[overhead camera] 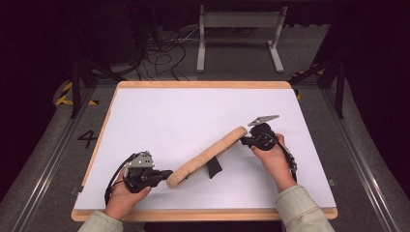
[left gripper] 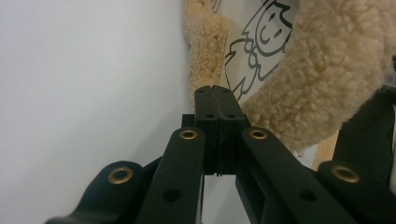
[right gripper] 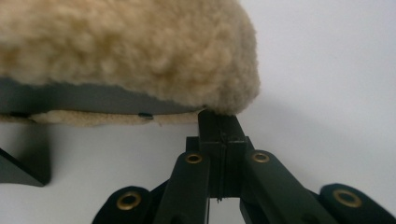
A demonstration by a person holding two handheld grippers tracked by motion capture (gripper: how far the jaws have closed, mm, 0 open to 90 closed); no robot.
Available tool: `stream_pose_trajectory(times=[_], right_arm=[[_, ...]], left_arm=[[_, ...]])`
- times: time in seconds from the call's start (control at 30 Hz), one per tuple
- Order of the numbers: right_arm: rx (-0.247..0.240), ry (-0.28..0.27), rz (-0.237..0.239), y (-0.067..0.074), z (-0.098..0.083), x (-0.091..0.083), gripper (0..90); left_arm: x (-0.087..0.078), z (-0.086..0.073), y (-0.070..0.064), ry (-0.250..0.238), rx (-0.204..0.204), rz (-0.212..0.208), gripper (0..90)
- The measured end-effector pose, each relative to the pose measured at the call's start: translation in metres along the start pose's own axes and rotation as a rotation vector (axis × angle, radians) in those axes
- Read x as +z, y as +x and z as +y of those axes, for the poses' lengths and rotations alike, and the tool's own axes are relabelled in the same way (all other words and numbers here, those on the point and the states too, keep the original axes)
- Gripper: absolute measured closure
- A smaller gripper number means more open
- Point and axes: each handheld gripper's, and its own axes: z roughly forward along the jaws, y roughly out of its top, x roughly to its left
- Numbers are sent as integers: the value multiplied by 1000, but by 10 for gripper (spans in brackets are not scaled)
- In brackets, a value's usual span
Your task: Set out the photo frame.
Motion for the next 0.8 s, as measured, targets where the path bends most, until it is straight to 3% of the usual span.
stream_pose_trajectory(times=[0.27,0.47,0.5,0.63,0.7,0.8], right_arm=[[-8,-4,-10,0,-1,0,900],[-45,-11,-14,9,-12,-15,900],[-46,-11,-9,11,-14,-18,900],[-46,-21,8,16,-22,-25,900],[-65,-15,9,19,-26,-28,900],[-67,-27,19,23,-28,-36,900]], left_arm=[[1,-1,0,20,11,5,900],[3,-5,1,100,-2,14,900],[3,-6,4,106,8,18,900],[-1,-8,8,120,-14,18,900],[-3,-8,8,129,-23,8,900],[-4,-7,6,149,6,-16,900]])
